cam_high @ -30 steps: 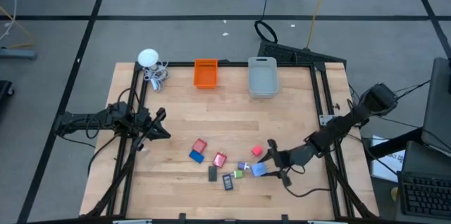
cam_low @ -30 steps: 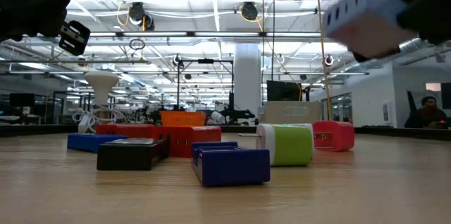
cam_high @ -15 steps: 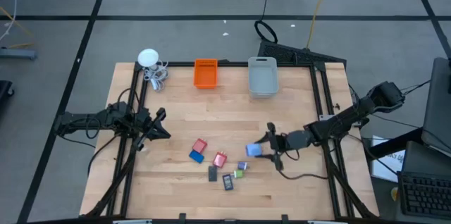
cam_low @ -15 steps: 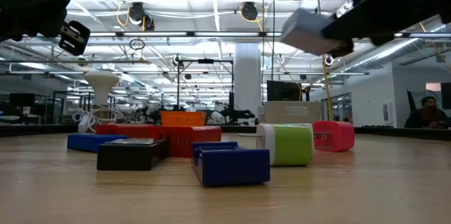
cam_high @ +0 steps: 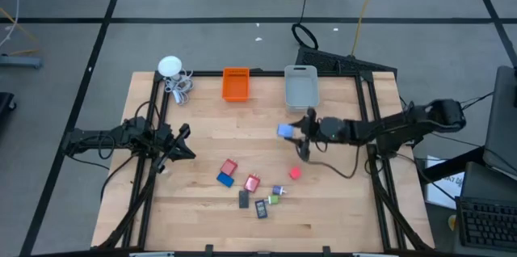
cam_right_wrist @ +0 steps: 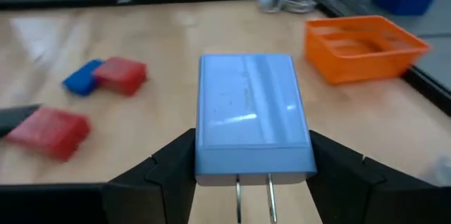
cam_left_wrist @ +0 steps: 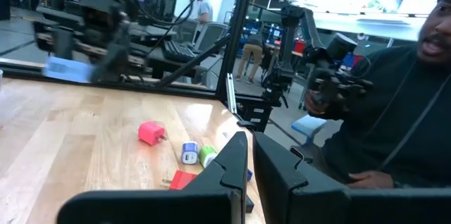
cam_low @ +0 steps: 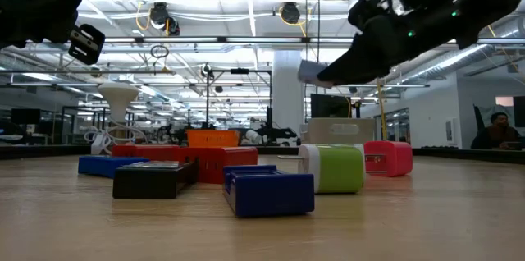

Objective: Pick & Place Office items
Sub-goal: Put the blue charger adapter into the gray bin

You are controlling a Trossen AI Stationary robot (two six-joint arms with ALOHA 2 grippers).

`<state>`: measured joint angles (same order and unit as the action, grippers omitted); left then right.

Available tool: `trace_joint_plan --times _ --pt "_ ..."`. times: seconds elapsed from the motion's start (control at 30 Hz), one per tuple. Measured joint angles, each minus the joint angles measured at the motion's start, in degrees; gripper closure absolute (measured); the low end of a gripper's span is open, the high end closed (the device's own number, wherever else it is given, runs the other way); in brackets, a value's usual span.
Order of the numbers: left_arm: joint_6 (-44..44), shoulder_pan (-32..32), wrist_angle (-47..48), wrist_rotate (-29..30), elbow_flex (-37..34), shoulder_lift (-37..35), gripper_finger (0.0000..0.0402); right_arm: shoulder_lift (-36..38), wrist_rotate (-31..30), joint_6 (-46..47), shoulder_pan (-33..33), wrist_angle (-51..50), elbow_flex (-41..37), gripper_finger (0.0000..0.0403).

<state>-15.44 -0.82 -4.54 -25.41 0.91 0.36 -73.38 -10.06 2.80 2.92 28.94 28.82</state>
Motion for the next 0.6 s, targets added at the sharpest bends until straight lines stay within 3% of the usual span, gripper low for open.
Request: trace_joint_plan --times 0.6 --pt "0.00 0.00 0.00 0.00 -0.02 0.00 0.0378 -0.02 7.33 -0.06 28.60 2.10 0.02 0.0190"
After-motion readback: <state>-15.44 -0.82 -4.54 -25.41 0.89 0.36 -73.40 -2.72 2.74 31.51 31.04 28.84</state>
